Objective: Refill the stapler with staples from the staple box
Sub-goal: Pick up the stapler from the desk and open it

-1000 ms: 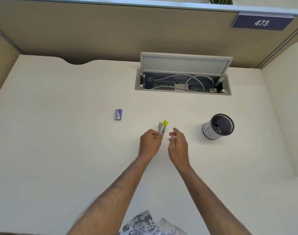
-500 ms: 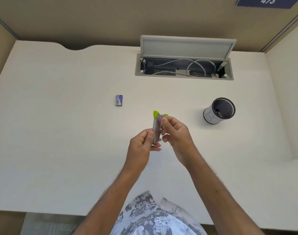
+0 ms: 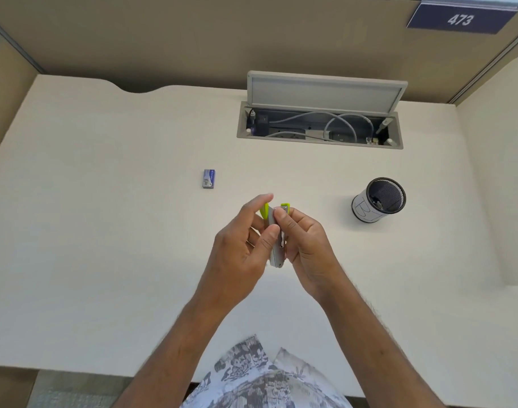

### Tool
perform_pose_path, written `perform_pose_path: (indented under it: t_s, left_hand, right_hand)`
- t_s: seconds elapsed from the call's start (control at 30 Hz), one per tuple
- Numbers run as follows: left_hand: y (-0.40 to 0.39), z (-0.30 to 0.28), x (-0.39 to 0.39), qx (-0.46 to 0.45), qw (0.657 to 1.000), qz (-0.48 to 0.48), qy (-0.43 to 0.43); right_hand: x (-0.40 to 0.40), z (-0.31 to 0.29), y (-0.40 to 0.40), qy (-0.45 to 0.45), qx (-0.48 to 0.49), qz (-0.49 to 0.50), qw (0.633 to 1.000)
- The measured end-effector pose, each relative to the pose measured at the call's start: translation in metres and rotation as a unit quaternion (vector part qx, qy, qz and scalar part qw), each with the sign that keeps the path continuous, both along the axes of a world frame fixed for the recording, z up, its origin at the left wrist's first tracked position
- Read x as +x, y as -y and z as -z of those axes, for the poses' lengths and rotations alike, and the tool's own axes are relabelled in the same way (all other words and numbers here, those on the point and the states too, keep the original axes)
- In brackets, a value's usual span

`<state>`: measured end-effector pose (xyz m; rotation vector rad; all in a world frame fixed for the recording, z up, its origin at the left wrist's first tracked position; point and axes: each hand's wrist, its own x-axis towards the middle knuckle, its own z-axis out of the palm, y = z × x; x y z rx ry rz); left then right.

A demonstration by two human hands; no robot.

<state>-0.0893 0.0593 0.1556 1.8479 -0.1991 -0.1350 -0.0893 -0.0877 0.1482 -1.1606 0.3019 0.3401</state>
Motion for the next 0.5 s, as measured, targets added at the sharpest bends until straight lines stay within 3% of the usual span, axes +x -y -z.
perform_pose_path:
  t_s: [0.1,0.27,0.5]
  left_hand:
    - [0.002,-0.002,-0.002,0.026,0.999,0.008,0.026]
    - [0.004,-0.006,-0.004,0.033,0.998,0.009,0.049]
    - [0.007,-0.005,-0.009,0.041,0.996,-0.026,0.081]
  right_hand:
    - [-0.002,-0.005,-0.006,0.0,0.03,-0.002,1.0]
    - [-0.005,-0.009,-0.016,0.01,-0.028,0.024,0.999]
    - [-0.008,-0.019,-0.024,-0.016,-0.018,0.019,1.0]
